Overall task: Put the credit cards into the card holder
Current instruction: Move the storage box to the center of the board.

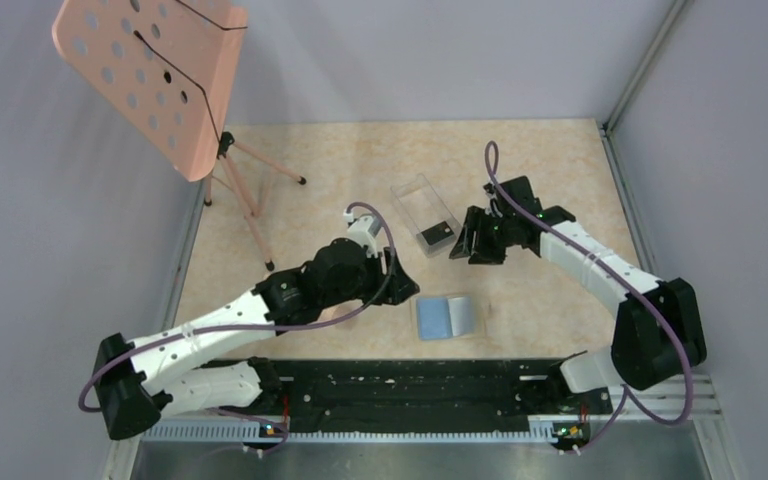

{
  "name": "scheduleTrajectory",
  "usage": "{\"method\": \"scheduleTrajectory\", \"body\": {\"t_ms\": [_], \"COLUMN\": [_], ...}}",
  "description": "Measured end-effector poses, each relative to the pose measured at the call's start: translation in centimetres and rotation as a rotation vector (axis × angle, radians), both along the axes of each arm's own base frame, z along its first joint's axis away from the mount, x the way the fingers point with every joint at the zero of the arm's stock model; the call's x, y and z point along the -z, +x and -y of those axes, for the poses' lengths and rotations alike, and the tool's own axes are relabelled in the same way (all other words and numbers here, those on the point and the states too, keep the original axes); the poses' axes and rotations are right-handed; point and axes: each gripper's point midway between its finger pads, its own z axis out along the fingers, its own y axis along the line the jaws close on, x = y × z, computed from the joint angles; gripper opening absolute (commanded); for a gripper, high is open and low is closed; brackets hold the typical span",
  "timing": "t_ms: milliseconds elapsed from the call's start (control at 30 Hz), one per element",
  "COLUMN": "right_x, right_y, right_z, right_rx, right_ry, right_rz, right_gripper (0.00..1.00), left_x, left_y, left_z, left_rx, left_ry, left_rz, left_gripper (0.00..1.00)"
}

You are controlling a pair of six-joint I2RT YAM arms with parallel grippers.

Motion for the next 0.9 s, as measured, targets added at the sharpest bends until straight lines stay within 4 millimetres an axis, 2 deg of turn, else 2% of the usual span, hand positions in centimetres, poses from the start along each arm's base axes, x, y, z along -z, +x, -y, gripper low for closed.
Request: {"method": "scheduleTrajectory", "body": {"t_ms": [100,200,367,467,667,800,867,900], "right_x": [0.3,1.8,4.7,5.5,4.8,3.9,3.7,3.7], "right_y": [1.9,3.3,4.8,5.9,7.9,8.7,9.0,9.0], "right_z": [-0.4,-1.0,-1.5,-1.5,-1.7,-2.2,-2.3,-2.3], "right_rx": [0.022,0.041,0.087,0.122,0.155,0.147,0.148,0.15], "right_ry": [0.004,0.005,0.009,0.026,0.091,0.134,0.145,0.146], "right_rz": [-0.022,-0.07,-0.163,-0.193,-0.184,-0.157,-0.148,-0.148], "right_gripper": [0.67,0.7,0.71,0.71,0.72,0.72,0.68,0.63], "left_x": [1.0,1.9,2.6,2.9,2.9,4.1,4.6,4.9], "left_y": [-0.6,-1.2,-1.7,-1.9,-2.1,-2.5,-2.7,-2.8], "left_z": [-1.4,-2.5,-3.4,-3.6,-3.1,-2.6,-2.4,-2.3], "left_rx": [-0.038,-0.067,-0.097,-0.103,-0.086,-0.062,-0.046,-0.038], "left_ry": [-0.019,-0.038,-0.068,-0.074,-0.084,-0.055,-0.044,-0.038], "left_rz": [-0.016,-0.032,-0.053,-0.064,-0.08,-0.115,-0.134,-0.143], "left_gripper": [0.62,0.62,0.62,0.62,0.62,0.62,0.62,0.62]}}
